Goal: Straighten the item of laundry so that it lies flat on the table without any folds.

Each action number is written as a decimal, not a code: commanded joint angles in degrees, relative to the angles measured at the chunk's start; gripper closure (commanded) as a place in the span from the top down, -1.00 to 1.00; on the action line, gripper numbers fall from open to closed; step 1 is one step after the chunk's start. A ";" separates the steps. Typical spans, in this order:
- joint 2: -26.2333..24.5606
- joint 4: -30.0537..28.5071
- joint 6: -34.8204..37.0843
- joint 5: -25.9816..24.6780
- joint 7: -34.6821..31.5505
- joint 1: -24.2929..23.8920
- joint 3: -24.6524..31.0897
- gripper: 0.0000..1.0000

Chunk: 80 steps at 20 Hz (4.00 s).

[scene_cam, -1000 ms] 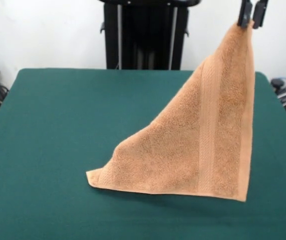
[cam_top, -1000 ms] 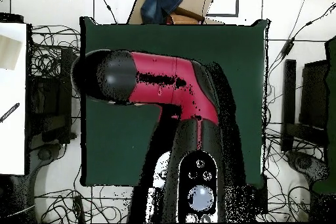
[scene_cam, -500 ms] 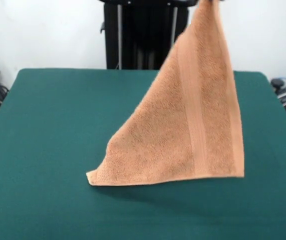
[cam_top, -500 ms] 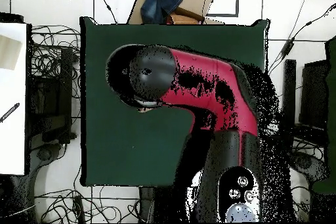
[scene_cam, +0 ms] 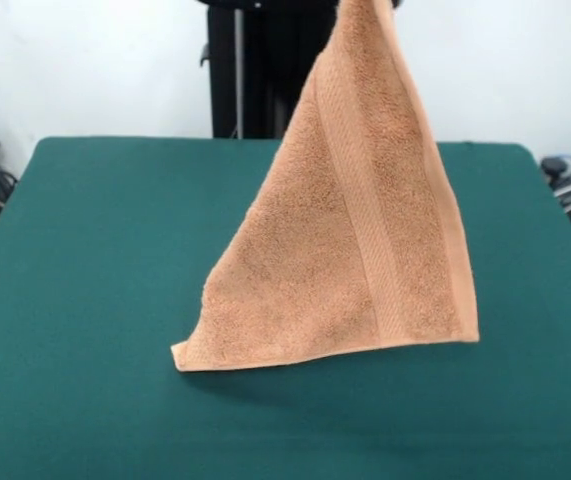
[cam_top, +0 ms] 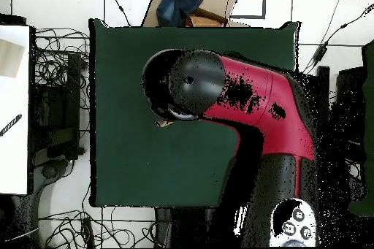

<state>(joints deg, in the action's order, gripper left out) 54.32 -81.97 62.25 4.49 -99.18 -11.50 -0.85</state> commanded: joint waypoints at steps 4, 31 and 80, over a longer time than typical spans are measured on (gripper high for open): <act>-0.34 -6.61 -2.57 -0.04 -0.09 -0.66 4.05 -1.00; 1.11 -4.83 2.91 -1.46 8.09 -7.56 5.55 -1.00; 6.18 -8.24 8.24 -2.02 14.59 -18.26 11.26 -1.00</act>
<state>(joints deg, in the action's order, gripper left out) 58.51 -82.00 67.95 3.45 -97.23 -29.42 4.89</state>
